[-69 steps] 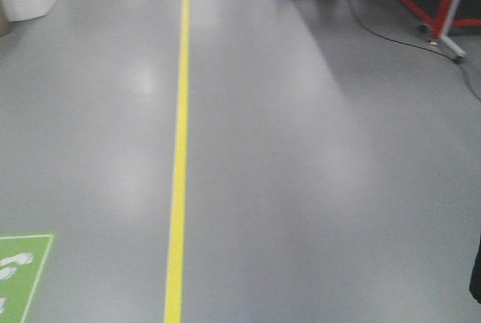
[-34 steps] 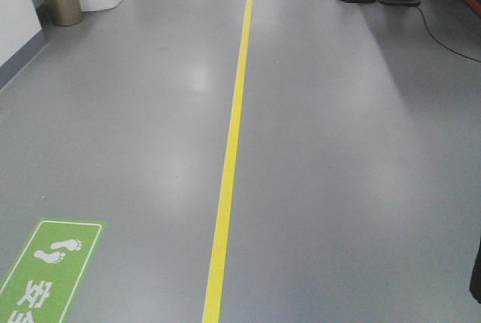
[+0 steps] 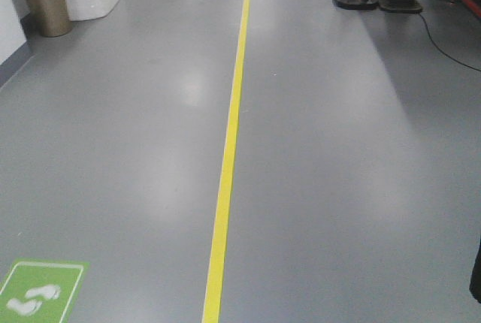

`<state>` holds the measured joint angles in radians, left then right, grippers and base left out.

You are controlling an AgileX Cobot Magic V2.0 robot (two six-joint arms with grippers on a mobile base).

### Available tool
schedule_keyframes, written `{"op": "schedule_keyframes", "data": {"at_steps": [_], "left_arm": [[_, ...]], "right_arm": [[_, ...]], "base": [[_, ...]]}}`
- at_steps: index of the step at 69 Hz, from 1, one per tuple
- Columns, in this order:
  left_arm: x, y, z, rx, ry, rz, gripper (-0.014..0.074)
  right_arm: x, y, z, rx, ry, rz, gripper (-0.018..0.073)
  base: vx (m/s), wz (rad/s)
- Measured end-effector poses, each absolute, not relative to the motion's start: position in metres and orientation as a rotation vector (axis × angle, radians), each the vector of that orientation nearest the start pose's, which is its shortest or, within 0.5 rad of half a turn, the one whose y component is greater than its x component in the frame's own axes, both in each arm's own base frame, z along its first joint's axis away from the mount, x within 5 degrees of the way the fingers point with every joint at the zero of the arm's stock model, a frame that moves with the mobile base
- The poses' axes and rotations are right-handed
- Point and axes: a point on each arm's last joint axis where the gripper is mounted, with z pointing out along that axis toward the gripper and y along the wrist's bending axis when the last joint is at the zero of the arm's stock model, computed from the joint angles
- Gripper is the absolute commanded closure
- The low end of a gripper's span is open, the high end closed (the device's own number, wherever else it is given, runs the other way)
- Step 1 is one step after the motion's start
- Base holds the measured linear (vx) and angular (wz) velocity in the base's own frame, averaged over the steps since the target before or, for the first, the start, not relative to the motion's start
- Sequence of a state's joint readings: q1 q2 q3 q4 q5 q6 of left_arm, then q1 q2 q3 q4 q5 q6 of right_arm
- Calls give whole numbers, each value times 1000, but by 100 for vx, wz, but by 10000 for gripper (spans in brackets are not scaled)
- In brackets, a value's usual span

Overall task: Move and align brake pads A on conveyor
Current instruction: 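Drive along the yellow floor line past the striped cones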

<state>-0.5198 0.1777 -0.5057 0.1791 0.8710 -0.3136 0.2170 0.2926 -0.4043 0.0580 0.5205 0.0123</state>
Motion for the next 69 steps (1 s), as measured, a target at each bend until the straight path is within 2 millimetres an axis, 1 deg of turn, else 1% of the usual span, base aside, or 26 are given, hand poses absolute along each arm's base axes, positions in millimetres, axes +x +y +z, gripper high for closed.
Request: {"op": "schedule_keyframes", "data": {"at_steps": [32, 69], "left_arm": [[33, -4, 293, 239, 2013, -318, 603], [33, -4, 293, 239, 2013, -318, 603]], "right_arm": [[66, 17, 284, -166, 1891, 218, 564], [66, 17, 284, -166, 1890, 218, 564]], "base": [[57, -20], [70, 0]]}}
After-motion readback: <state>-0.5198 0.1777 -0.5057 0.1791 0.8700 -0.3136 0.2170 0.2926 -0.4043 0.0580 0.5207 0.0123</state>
